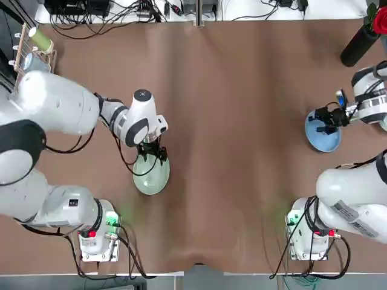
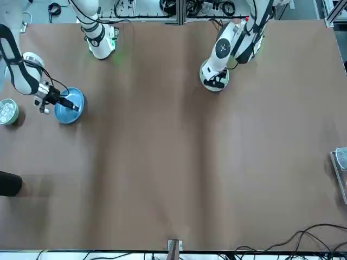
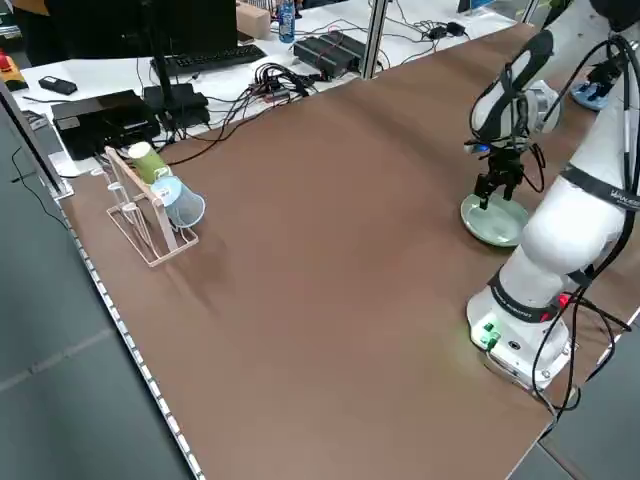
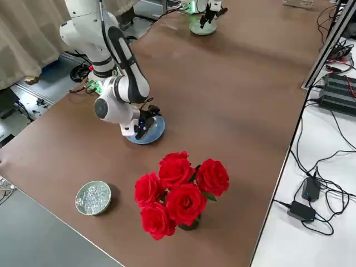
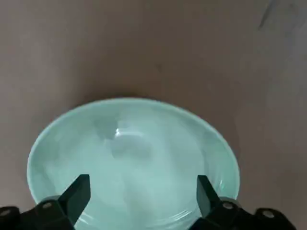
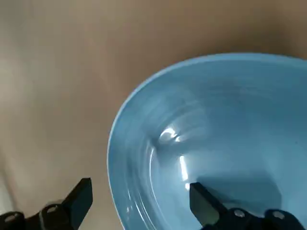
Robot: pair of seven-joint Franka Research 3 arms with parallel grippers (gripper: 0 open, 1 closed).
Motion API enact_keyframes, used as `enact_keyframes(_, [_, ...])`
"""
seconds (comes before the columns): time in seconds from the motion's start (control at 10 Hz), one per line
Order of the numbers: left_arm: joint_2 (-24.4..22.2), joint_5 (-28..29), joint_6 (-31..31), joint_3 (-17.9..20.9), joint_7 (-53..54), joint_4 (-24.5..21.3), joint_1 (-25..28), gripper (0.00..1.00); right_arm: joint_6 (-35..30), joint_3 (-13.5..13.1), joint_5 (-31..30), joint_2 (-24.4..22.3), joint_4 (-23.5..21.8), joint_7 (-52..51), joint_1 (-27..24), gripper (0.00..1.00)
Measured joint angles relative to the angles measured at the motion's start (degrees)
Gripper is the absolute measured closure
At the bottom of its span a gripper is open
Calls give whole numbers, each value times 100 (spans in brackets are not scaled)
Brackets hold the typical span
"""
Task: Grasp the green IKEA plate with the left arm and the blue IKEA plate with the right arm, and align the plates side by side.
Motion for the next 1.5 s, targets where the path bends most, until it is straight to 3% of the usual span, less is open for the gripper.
enact_keyframes(0.6, [668, 433, 0, 43, -8, 302, 67, 2, 26, 35, 1686, 224, 223, -10, 1852, 7])
enact_keyframes(1.1, [1017, 1140, 0, 307, -25, 475, 172, 1, 19, 32, 2784, 432, 437, -11, 2768, 7])
enact_keyframes(1.3, [1339, 1375, 0, 414, -92, 794, 182, 1, 36, 32, 3156, 495, 523, -5, 3212, 8])
enact_keyframes(1.5, [1666, 1568, -2, 465, -195, 1264, 167, 0, 19, 28, 3303, 564, 612, 0, 3306, 8])
